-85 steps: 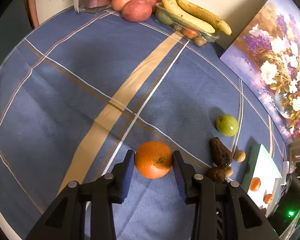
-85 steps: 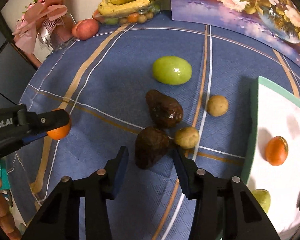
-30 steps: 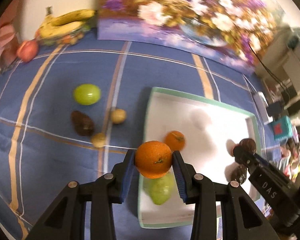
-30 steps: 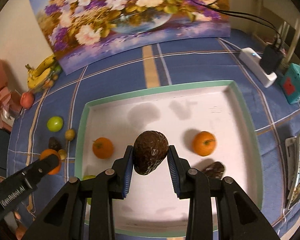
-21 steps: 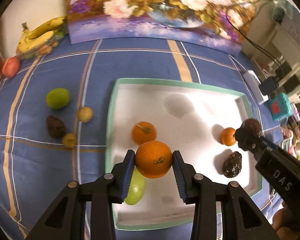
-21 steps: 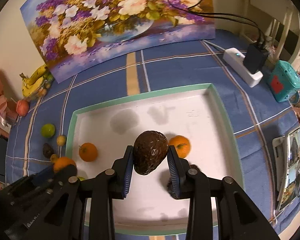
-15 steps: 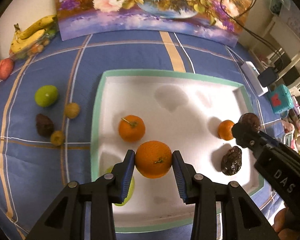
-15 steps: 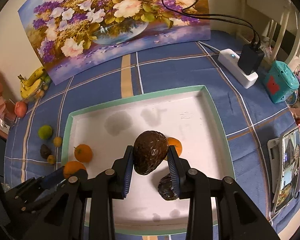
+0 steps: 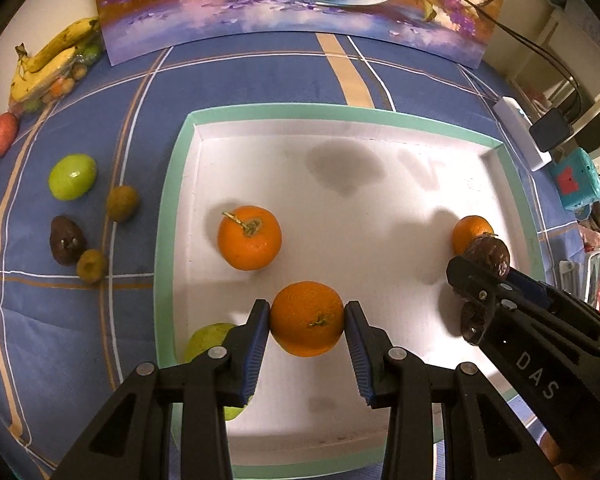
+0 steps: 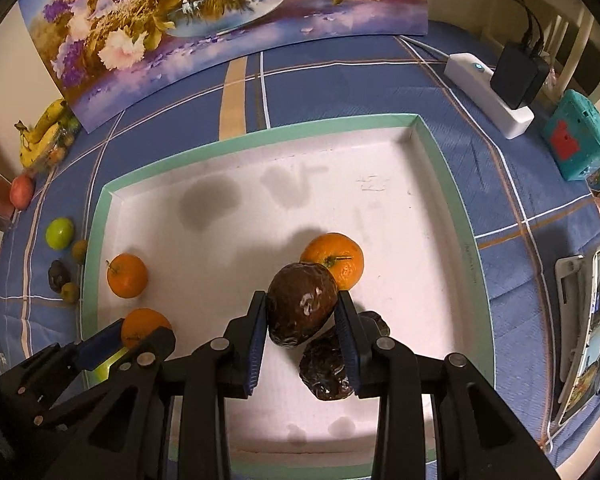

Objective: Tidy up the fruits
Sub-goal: 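Carry the tangerine and the dark date over the white tray, then lower the tangerine into the tray and open the left tool while the right tool releases the date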

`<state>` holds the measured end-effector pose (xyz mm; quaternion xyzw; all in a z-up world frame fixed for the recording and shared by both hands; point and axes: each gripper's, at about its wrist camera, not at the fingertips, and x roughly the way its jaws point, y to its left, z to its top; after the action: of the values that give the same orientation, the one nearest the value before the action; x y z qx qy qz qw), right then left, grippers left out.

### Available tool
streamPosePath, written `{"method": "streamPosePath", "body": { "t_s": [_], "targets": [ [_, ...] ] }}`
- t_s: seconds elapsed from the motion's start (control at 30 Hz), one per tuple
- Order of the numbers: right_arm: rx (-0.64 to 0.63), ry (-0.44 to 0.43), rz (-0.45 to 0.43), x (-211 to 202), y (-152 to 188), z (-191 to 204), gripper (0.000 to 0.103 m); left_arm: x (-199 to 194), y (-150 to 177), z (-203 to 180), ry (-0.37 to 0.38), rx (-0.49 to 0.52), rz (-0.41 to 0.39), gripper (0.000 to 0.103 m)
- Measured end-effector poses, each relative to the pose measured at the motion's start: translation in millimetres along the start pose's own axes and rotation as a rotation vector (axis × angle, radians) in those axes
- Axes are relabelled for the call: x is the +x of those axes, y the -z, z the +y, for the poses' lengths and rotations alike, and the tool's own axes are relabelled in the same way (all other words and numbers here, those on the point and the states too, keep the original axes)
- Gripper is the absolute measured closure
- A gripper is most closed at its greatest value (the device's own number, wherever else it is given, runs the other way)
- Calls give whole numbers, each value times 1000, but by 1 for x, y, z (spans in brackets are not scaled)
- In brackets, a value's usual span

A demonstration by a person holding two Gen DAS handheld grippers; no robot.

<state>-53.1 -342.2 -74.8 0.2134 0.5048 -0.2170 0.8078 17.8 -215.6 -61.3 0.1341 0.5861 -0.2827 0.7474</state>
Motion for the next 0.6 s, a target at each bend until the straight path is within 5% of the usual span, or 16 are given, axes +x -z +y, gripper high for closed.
{"method": "streamPosePath", "body": {
  "t_s": [0.6],
  "targets": [
    [-9,16,-5,-8,-2,1,68,-19,-8,0,17,3,-27,59]
  ]
}}
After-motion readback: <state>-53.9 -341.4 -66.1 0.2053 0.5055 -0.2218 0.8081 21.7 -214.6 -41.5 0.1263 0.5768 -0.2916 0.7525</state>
